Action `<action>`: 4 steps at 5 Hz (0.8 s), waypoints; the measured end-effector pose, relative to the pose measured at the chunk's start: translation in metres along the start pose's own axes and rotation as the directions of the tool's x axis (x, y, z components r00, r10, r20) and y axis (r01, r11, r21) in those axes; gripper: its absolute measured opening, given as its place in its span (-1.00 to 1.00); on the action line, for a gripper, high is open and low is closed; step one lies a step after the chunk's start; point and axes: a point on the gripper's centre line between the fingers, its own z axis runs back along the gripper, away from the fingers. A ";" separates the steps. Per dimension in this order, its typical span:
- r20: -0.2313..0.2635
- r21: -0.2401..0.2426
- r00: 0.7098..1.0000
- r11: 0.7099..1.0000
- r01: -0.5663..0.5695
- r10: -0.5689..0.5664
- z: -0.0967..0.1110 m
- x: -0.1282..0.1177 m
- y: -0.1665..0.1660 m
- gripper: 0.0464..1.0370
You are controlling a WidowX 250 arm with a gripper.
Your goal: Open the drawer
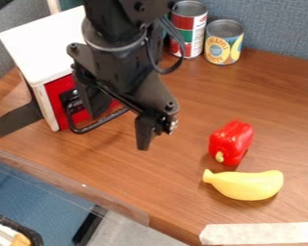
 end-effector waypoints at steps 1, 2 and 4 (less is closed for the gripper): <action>-0.013 -0.001 1.000 1.000 0.005 -0.005 -0.003 -0.003 -0.001 0.92; -0.029 -0.013 0.999 0.999 0.042 -0.043 -0.022 -0.003 0.002 0.92; -0.029 -0.026 0.991 0.991 0.130 -0.131 -0.065 0.000 0.028 0.92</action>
